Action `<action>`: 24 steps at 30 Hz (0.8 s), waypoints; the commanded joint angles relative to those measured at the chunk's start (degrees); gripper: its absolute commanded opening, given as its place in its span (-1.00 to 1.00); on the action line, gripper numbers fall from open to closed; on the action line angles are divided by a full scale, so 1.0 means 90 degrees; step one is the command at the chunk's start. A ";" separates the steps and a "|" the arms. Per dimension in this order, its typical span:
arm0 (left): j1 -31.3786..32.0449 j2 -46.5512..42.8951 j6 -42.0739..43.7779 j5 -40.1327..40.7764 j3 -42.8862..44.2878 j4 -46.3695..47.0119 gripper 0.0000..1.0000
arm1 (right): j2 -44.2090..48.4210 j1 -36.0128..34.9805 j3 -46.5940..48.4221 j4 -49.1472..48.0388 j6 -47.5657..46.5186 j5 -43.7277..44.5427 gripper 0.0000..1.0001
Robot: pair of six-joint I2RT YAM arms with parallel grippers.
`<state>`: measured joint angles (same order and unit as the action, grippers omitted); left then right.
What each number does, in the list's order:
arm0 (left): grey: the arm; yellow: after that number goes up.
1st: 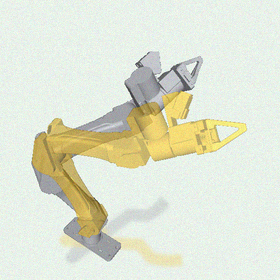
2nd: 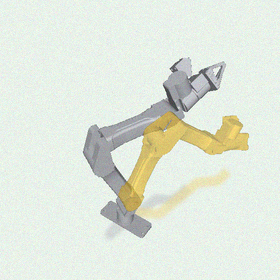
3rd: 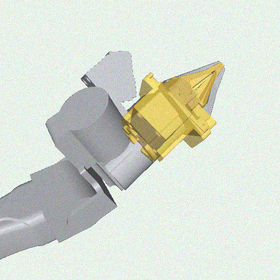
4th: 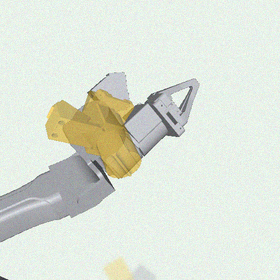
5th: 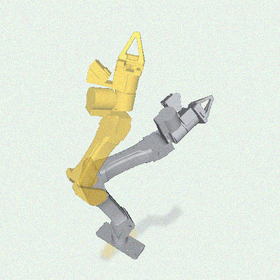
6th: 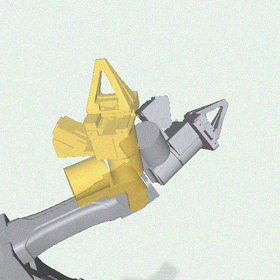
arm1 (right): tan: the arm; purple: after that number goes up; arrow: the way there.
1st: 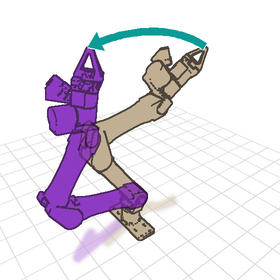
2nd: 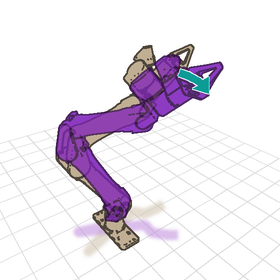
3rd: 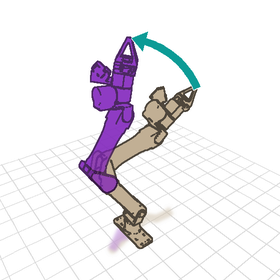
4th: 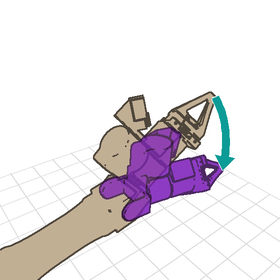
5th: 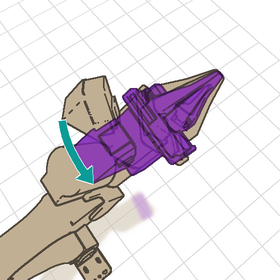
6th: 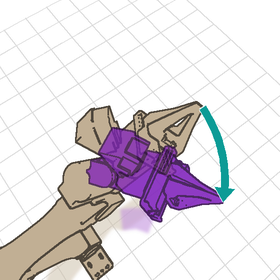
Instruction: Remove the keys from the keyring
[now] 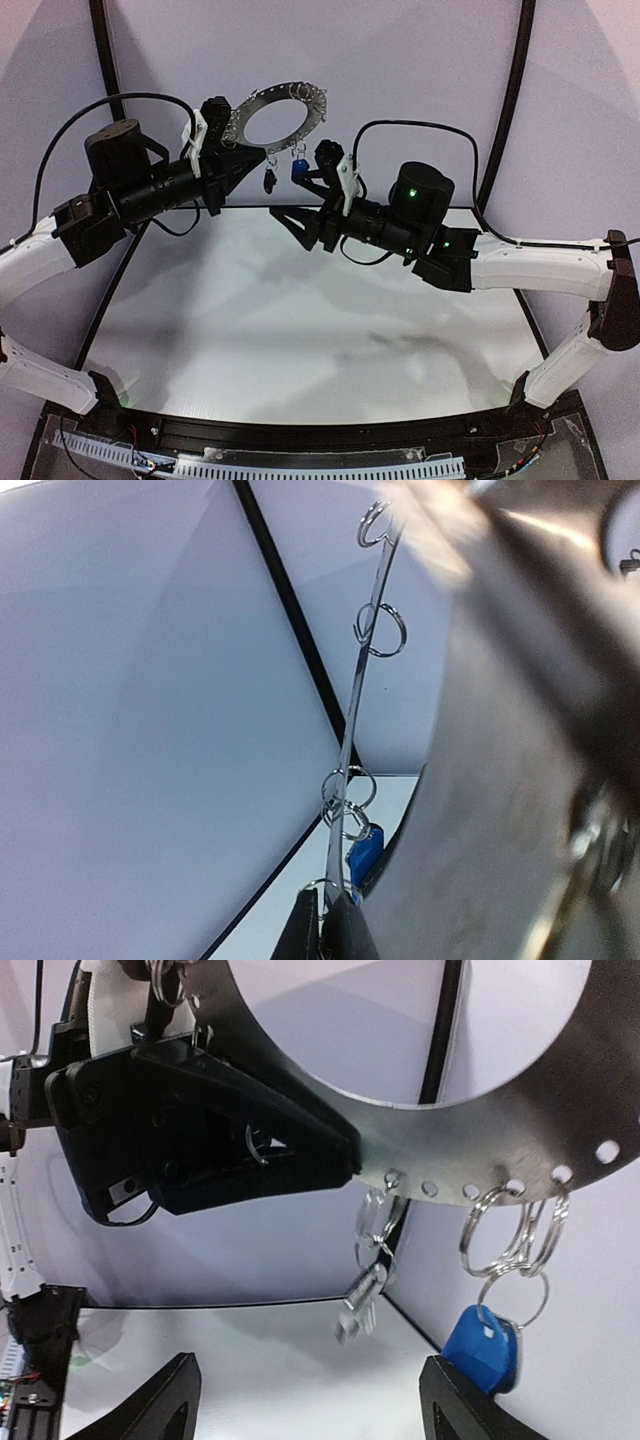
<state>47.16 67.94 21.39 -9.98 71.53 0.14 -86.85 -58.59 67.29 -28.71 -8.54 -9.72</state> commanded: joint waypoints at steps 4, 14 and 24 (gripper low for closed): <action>0.0024 0.0186 -0.0233 0.0867 0.0224 0.0596 -0.98 | -0.0185 -0.0034 0.0149 -0.0351 -0.0465 0.0564 0.54; 0.0083 0.0512 -0.0222 0.1515 0.0529 0.0547 -0.98 | -0.0411 -0.0050 0.0152 -0.1247 -0.0679 0.1348 0.49; 0.0260 0.0761 -0.0098 0.1757 0.0772 0.0510 -0.98 | -0.0811 -0.0061 0.0467 -0.1490 -0.0507 0.1741 0.30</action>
<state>49.08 74.54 20.51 4.40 76.12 3.01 -93.03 -58.59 69.76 -38.65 -14.15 3.86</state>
